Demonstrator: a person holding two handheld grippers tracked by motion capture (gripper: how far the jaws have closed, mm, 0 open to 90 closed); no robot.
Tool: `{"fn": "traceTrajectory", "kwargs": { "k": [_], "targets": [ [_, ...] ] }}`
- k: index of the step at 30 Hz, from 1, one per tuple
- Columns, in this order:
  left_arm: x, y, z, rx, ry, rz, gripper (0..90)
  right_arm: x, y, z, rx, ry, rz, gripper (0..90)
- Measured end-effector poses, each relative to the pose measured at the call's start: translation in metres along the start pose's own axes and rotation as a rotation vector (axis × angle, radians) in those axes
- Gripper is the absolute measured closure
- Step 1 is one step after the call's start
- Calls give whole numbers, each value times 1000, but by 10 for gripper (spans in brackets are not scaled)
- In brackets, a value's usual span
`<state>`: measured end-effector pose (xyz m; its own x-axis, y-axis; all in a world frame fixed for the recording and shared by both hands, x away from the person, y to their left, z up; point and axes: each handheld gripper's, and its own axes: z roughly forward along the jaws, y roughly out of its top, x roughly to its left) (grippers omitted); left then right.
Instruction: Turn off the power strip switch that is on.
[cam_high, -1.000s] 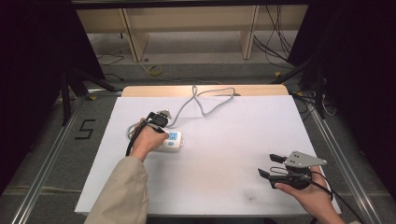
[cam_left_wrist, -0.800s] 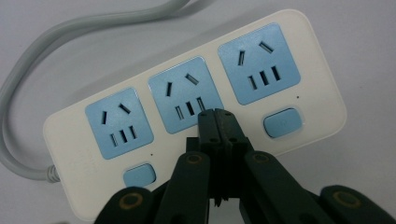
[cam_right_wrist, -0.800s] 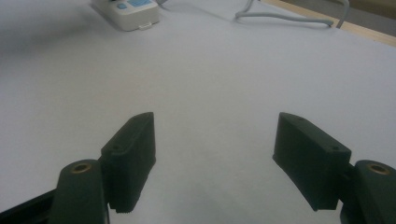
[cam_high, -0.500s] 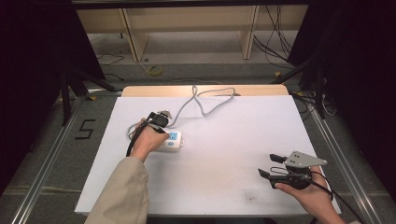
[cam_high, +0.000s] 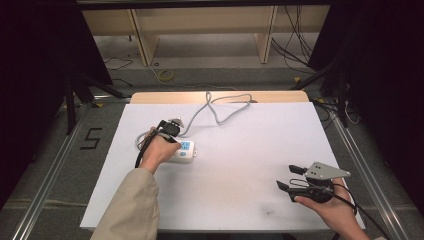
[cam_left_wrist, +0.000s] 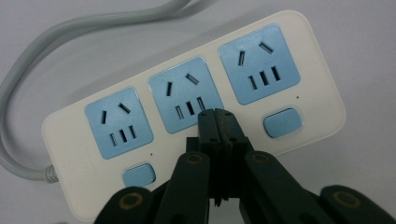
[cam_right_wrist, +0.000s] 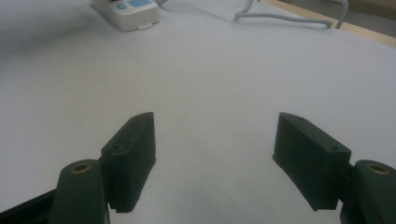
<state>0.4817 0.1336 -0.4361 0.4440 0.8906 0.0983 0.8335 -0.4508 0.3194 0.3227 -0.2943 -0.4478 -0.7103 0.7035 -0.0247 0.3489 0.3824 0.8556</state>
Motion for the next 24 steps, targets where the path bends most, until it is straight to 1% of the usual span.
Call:
{"fn": "traceTrajectory", "kwargs": {
  "k": [5,24],
  "targets": [
    [2,-1,0,-5,-14,-6,900,0,0,0,0,2,1,299],
    [2,-1,-1,-6,-15,-4,900,0,0,-1,-3,-1,0,300]
  ]
}}
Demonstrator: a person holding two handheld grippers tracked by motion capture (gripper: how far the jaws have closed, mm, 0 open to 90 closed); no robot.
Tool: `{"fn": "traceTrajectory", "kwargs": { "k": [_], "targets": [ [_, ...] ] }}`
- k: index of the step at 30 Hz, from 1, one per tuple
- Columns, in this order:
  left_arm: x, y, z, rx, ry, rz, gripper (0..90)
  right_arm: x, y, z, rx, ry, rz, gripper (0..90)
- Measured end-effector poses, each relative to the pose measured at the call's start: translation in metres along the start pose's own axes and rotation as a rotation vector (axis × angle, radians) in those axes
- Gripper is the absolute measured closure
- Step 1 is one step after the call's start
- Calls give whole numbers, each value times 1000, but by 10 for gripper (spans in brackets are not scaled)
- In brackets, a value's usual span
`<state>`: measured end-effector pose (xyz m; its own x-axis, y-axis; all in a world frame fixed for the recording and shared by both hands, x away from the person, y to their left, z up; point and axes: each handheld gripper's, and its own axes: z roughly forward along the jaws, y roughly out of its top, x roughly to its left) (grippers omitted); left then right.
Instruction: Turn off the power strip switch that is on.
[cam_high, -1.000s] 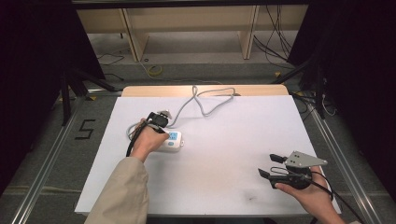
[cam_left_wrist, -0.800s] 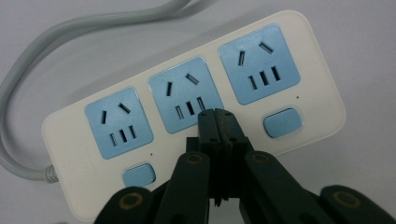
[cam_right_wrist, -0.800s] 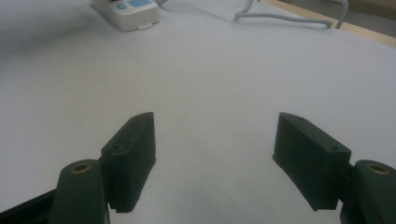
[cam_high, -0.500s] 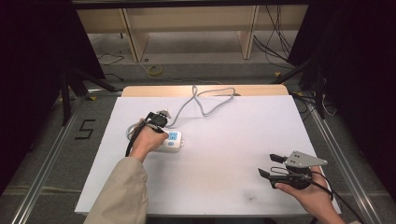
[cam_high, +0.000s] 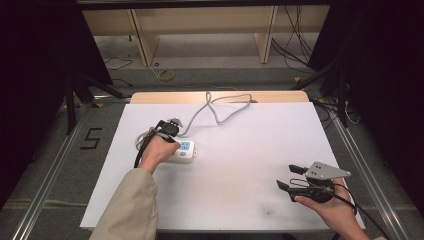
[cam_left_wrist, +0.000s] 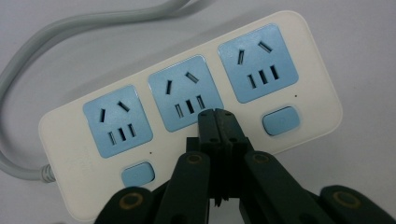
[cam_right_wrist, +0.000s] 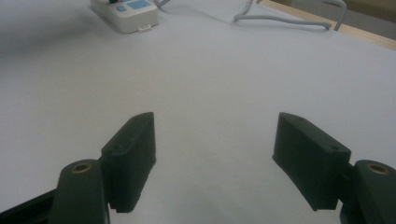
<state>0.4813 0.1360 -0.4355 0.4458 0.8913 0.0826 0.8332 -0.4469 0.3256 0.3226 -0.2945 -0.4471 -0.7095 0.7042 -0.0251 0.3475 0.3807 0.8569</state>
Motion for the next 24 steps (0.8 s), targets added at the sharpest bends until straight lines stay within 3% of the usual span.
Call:
{"fn": "traceTrajectory", "kwargs": {
  "k": [24],
  "targets": [
    [2,-1,-4,-7,12,2,900,0,1,1,0,2,1,300]
  ]
}}
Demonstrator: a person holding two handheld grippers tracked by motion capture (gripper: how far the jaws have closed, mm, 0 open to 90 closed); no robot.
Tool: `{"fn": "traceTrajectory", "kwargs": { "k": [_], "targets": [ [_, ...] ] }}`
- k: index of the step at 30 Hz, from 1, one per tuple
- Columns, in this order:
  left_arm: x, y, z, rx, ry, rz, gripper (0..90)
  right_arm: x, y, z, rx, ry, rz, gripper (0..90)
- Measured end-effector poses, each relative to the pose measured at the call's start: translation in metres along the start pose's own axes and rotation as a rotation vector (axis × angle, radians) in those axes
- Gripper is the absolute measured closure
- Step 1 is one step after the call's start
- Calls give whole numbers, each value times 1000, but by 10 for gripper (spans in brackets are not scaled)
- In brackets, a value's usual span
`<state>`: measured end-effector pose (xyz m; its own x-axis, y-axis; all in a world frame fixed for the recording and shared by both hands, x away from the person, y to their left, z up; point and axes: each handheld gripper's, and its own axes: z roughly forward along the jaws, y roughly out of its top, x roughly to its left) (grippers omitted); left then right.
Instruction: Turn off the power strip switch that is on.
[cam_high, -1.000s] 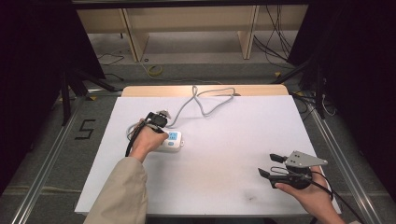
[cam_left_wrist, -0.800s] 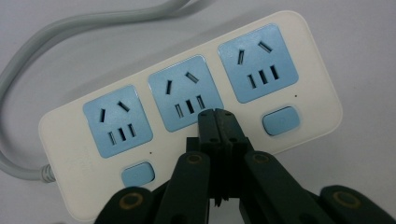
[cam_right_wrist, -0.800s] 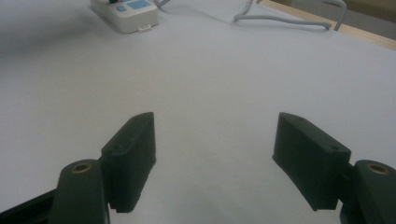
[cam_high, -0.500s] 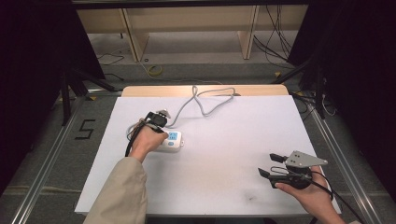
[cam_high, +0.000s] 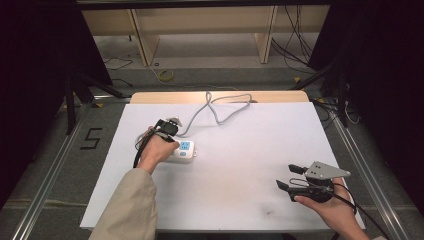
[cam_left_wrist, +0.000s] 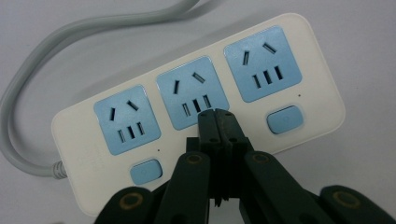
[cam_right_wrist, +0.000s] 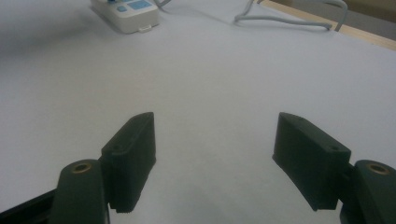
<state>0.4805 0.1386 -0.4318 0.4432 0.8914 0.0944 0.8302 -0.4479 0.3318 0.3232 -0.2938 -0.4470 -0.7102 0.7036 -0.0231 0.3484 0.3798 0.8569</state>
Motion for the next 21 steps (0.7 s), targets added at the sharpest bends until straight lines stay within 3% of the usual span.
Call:
{"fn": "traceTrajectory", "kwargs": {
  "k": [13,21],
  "targets": [
    [1,-1,0,-4,5,-2,900,0,0,0,-2,0,-1,300],
    [4,-3,-6,-34,4,-11,900,0,0,0,-3,1,-3,300]
  ]
}}
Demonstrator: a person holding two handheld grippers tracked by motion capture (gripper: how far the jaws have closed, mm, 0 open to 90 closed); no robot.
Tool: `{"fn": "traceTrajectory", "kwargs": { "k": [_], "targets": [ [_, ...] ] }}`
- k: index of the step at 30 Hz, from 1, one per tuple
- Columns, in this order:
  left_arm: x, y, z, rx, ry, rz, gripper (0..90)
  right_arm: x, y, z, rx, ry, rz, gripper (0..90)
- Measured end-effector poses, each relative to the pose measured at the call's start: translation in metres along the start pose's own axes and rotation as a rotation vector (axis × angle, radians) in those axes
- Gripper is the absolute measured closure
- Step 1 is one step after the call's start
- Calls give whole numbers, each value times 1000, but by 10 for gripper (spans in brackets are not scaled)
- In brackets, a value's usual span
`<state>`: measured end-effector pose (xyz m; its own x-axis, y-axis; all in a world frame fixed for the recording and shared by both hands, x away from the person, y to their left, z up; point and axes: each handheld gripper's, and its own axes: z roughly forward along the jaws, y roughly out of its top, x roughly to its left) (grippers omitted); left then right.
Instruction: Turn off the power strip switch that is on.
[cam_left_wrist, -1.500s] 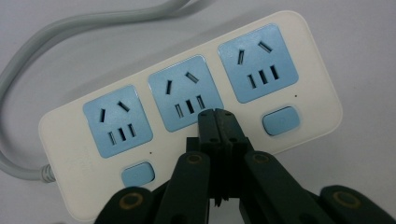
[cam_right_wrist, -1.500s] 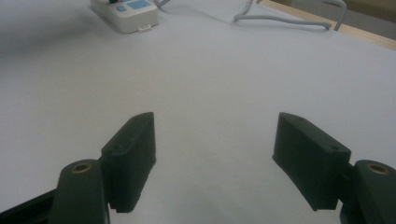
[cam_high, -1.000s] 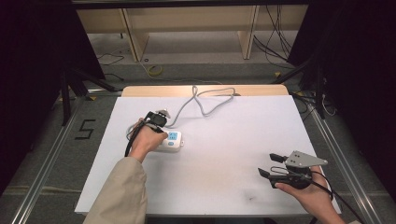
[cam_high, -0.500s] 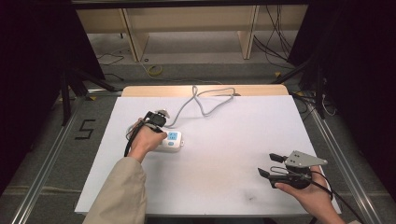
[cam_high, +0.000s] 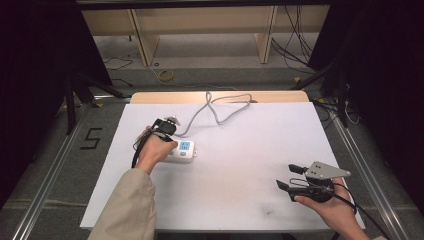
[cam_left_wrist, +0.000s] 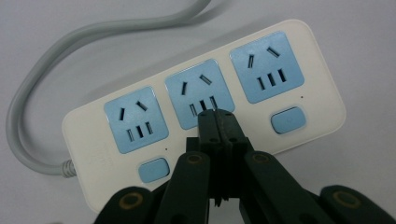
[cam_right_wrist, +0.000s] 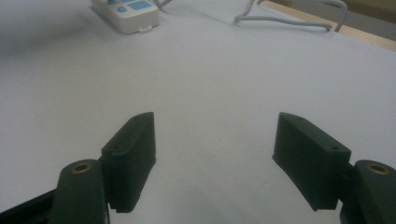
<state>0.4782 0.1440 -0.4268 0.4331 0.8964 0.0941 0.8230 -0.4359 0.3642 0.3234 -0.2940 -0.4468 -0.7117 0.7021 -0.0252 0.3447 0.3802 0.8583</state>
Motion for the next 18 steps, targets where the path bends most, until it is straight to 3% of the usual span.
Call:
{"fn": "traceTrajectory", "kwargs": {
  "k": [18],
  "targets": [
    [5,-6,-15,-93,-13,0,899,0,0,0,-3,2,-3,299]
  ]
}}
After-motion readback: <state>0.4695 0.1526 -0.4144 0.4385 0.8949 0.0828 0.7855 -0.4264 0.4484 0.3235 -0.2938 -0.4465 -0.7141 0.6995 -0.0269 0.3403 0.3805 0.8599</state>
